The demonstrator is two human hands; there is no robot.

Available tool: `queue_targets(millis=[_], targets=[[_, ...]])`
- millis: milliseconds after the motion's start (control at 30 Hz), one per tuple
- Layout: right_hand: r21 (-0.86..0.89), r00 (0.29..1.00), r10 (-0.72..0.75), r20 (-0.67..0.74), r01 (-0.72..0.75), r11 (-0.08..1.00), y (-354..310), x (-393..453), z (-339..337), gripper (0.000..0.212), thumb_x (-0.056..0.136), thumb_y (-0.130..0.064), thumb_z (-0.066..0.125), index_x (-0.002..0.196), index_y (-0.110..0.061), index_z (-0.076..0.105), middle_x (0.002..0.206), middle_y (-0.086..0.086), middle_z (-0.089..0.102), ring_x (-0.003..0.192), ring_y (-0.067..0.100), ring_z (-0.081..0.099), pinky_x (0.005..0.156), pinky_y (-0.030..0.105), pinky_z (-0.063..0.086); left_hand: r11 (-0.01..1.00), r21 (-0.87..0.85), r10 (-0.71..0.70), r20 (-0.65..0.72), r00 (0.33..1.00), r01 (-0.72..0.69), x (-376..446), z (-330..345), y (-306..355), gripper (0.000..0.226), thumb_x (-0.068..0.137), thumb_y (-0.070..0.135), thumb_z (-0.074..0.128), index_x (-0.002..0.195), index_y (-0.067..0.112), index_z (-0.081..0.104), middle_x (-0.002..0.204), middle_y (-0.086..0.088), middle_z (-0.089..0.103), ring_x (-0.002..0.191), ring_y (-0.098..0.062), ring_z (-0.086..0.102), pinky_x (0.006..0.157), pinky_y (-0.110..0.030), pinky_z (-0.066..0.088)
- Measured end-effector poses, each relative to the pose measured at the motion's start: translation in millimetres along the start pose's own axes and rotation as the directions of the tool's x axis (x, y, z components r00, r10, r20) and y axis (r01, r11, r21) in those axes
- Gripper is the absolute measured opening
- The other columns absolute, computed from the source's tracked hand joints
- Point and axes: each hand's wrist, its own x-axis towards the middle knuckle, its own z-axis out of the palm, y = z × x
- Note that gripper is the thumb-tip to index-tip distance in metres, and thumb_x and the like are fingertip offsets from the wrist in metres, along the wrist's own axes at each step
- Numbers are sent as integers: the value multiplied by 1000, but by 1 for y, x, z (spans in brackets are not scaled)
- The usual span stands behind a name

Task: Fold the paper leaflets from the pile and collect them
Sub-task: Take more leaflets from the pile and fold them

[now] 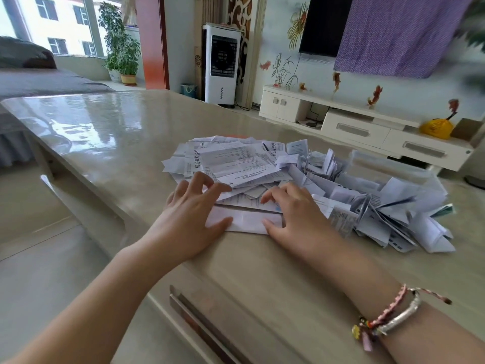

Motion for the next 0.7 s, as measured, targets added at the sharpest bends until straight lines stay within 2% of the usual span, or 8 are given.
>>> queue_targets(millis=[100,167,267,367,433,533,633,700], targets=[[1,995,-102,-13,102,995,-1,-2,0,20,89,-26,61,109,-23,61,104,-5,53,104,17,48,92,36,42,995,36,92,12,996,-92,0,1,0,32,91,42,56,122,42,54,121,12,38,110,-14,31,95,-29,26],[36,990,-138,22,138,990,-2,-3,-1,20,91,-36,60,107,-25,64,105,-5,57,103,17,52,92,39,43,990,29,135,18,991,-135,0,2,0,24,94,41,50,116,45,60,116,15,43,106,-14,31,88,-27,22],[26,981,-160,108,158,987,1,-3,-4,34,89,-51,59,114,-29,63,113,-8,56,109,14,50,96,36,40,990,22,141,25,990,-141,2,5,-3,36,88,54,37,113,46,62,107,19,47,103,-13,34,87,-27,23],[-50,964,-220,149,229,972,3,-3,-8,41,90,-54,54,119,-27,61,115,-7,57,110,15,50,98,35,39,989,25,144,45,988,-146,4,4,-4,58,74,74,28,113,49,62,105,23,46,99,-8,32,88,-25,23],[-130,952,-258,163,280,951,2,-3,-10,42,92,-53,50,120,-24,60,114,-4,61,108,18,53,95,36,42,988,28,153,54,987,-154,5,2,-4,64,67,81,28,112,50,61,103,23,46,98,-6,31,87,-24,22],[-223,943,-298,150,326,919,0,-5,-12,40,95,-49,41,118,-23,60,106,-2,66,100,21,59,86,38,47,984,9,180,30,983,-181,6,1,-6,61,66,83,35,107,49,65,97,21,49,97,-5,35,84,-22,23],[-257,939,-315,136,341,904,-6,-6,-12,40,91,-40,32,110,-22,62,97,-2,69,90,22,62,78,39,50,971,-23,235,-41,971,-236,7,-1,-7,47,75,77,39,95,46,69,88,23,55,91,-3,39,81,-21,26],[-225,942,-314,120,334,915,-6,-6,-11,37,88,-32,35,112,-24,62,99,-3,69,91,22,63,78,39,50,959,-2,281,-109,954,-283,7,-1,-7,37,81,67,43,90,44,70,87,24,56,89,-4,40,81,-24,29]])
